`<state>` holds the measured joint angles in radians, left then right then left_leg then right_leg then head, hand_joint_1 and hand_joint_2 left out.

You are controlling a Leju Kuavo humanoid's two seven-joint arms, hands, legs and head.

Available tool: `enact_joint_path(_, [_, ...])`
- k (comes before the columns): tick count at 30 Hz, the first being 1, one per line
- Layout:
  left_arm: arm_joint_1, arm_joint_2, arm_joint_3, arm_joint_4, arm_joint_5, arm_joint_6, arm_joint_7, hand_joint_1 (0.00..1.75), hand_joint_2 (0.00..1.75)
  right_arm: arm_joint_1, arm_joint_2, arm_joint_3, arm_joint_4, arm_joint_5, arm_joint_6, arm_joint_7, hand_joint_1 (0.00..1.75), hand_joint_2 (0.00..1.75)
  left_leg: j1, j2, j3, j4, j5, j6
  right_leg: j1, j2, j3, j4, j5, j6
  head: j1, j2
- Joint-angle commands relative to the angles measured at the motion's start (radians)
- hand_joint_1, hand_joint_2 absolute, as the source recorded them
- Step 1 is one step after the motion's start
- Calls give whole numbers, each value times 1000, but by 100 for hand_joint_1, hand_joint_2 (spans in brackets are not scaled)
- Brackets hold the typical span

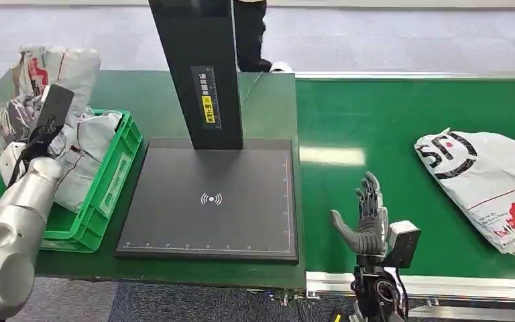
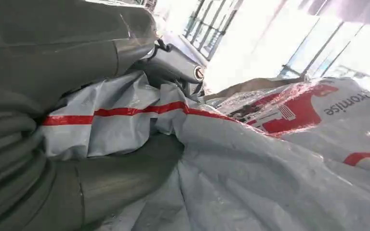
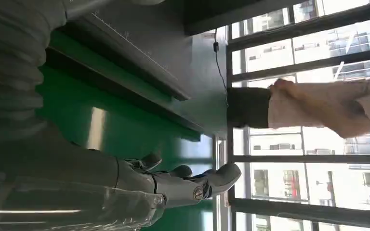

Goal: Moved the parcel from conveyor to table for the left to box.

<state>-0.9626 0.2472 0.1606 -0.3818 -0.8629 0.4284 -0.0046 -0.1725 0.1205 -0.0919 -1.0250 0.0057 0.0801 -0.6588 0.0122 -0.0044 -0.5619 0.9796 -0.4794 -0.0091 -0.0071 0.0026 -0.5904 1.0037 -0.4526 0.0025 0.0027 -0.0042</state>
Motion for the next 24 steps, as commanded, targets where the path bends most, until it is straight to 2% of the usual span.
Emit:
enact_joint_path(1, [74,24,95,95,-17,5,70,175,175,-7,9,-14,-18,10,5,30,0,175,-1,1,2,-2,0,0,-1,1,2,-1,0,0,0,0])
enact_joint_path(4, [91,37,125,97,-12,-6,73,175,175,-10,10,-15,-12,11,5,31,0,175,-1,3,3,-2,0,0,-1,3,2,-1,0,0,0,0])
enact_joint_path(6, [93,40,139,98,-23,-7,79,159,175,-12,10,-18,-7,13,5,32,0,175,0,3,3,-2,0,0,0,2,3,-2,0,0,0,0])
enact_joint_path(7, [93,41,143,99,-21,-10,80,145,175,-12,9,-18,-6,13,6,33,0,175,0,2,2,-1,0,0,0,1,1,-1,0,0,-1,0])
enact_joint_path(8, [93,41,143,99,-21,-10,80,5,175,-12,9,-18,-6,13,6,33,0,175,0,1,1,-1,0,0,0,1,1,0,0,0,0,0])
enact_joint_path(9, [90,41,158,96,-20,-14,76,0,175,-19,8,-18,4,15,11,32,0,175,0,0,1,-1,0,0,0,0,1,0,0,0,0,0])
enact_joint_path(14, [77,34,215,76,-26,-11,20,0,175,-45,14,-22,35,25,18,29,0,175,0,1,1,0,0,0,0,0,1,0,0,0,0,0])
enact_joint_path(16, [57,16,279,44,17,-13,-108,0,175,-56,14,-23,52,31,16,27,0,175,0,1,0,0,0,0,0,0,0,0,0,0,0,0])
enact_joint_path(17, [49,14,279,41,11,-17,-101,0,175,-59,14,-23,56,31,15,27,0,175,1,-1,0,1,0,0,1,-1,0,0,0,0,0,0])
enact_joint_path(20, [30,-8,337,-8,78,-19,-234,0,175,-65,13,-23,69,34,12,22,0,175,1,-2,-1,1,0,0,1,-2,0,0,0,0,0,0])
enact_joint_path(22, [23,-50,410,-118,254,7,-476,0,175,-71,14,-22,81,34,6,19,0,175,1,-2,-1,1,0,0,1,-3,0,0,0,0,0,0])
enact_joint_path(24, [51,-67,363,-240,338,-12,-469,0,175,-75,14,-19,88,32,1,15,0,175,2,-4,-3,2,0,0,2,-4,-1,0,0,0,0,0])
